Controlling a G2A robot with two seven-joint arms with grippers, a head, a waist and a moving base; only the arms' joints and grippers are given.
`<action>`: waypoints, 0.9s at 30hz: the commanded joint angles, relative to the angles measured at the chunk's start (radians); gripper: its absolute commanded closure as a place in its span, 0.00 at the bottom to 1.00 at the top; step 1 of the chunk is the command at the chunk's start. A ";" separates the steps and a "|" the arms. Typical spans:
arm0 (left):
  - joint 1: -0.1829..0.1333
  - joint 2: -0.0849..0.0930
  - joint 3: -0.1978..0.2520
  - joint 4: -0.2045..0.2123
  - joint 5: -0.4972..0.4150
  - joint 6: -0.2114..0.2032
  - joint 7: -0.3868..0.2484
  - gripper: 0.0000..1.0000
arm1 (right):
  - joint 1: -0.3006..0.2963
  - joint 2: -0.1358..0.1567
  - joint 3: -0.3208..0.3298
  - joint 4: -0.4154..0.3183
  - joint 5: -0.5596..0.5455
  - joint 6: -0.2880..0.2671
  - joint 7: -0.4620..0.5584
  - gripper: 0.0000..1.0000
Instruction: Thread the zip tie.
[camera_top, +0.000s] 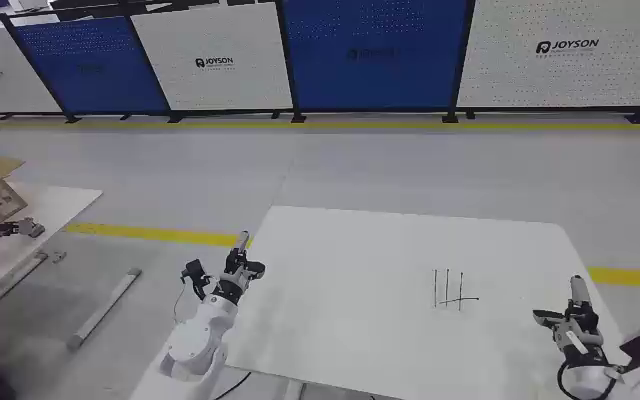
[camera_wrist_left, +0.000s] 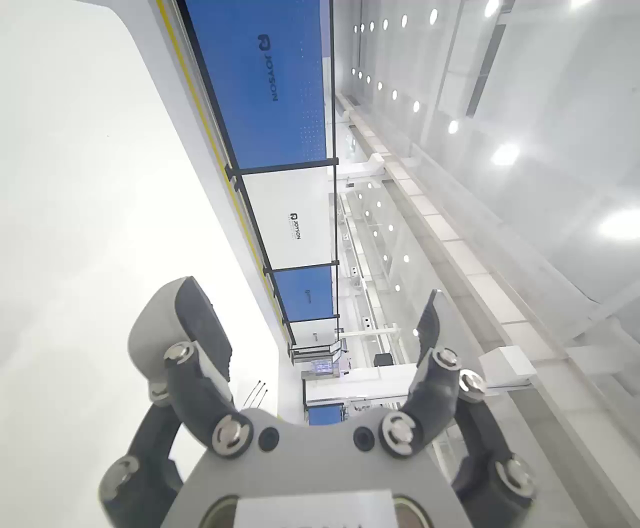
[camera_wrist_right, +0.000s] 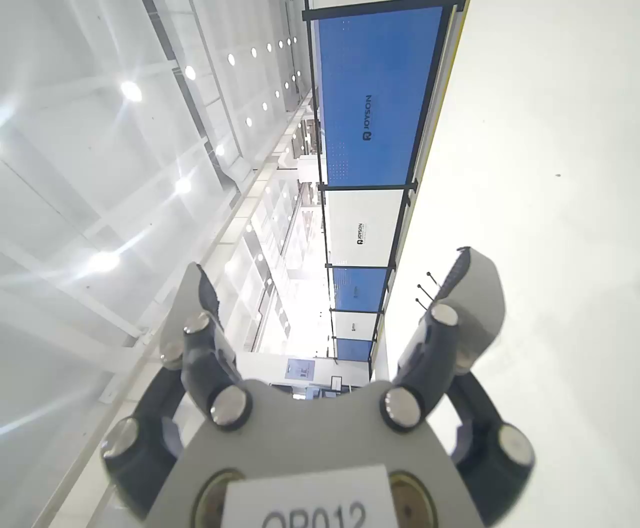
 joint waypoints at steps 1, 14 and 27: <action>0.000 0.000 0.000 0.000 0.000 0.000 0.000 0.22 | 0.000 0.000 0.000 0.000 0.000 0.000 0.000 0.22; 0.000 0.000 0.000 0.000 0.000 0.000 0.000 0.22 | 0.000 0.000 0.000 0.000 0.000 0.000 0.000 0.22; 0.000 0.000 0.000 0.000 0.000 0.000 0.000 0.00 | 0.037 0.010 0.045 0.012 0.019 0.002 0.193 0.00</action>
